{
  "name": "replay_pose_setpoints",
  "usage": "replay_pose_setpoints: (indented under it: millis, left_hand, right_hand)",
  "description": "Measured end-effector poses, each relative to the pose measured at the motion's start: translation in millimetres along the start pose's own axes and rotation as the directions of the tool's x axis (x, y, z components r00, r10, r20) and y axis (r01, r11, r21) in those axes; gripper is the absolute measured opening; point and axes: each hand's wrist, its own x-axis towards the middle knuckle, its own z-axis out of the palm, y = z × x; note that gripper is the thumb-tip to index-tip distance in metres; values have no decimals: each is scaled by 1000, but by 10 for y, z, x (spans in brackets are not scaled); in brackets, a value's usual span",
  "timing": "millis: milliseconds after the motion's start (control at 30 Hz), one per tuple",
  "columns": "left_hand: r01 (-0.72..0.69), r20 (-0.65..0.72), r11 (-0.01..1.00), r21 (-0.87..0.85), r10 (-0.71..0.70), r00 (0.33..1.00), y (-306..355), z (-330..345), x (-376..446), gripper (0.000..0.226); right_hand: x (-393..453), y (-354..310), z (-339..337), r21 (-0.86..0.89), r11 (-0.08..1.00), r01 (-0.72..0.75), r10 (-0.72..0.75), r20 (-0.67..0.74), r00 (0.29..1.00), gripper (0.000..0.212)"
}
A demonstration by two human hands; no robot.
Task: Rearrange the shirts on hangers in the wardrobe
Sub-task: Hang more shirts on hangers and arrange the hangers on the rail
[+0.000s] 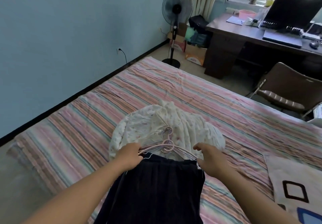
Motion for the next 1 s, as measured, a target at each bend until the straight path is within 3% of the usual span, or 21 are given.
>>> replay_pose_setpoints:
  millis: [333,567,733,833,967,1000]
  left_hand:
    - [88,59,996,-6,-87,994,-474,959,998,21]
    - [114,71,992,48,-117,991,-692,1458,1485,72]
    - [143,37,986,84,-147,989,-754,1679,1613,69]
    - [169,-22,981,97,-167,986,-725,1681,1604,57]
    - [166,-51,981,97,-162,985,-661,1678,1514,51]
    - [159,-64,983,96,-154,986,-642,1676,1478,53]
  right_hand:
    - [1141,750,948,29,992,-123,120,85,989,50]
    - [1610,1080,1548,-11,988,-153,152,193,969,66]
    - [1766,1152,1808,-34,985,-170,173,228,958,72]
    - [1773,1167,1876,-15,981,-191,191,170,967,60]
    - [1721,1145,1847,113,966,-233,233,22,972,6]
    - [1698,1139,1821,134,963,-234,238,-13,971,8]
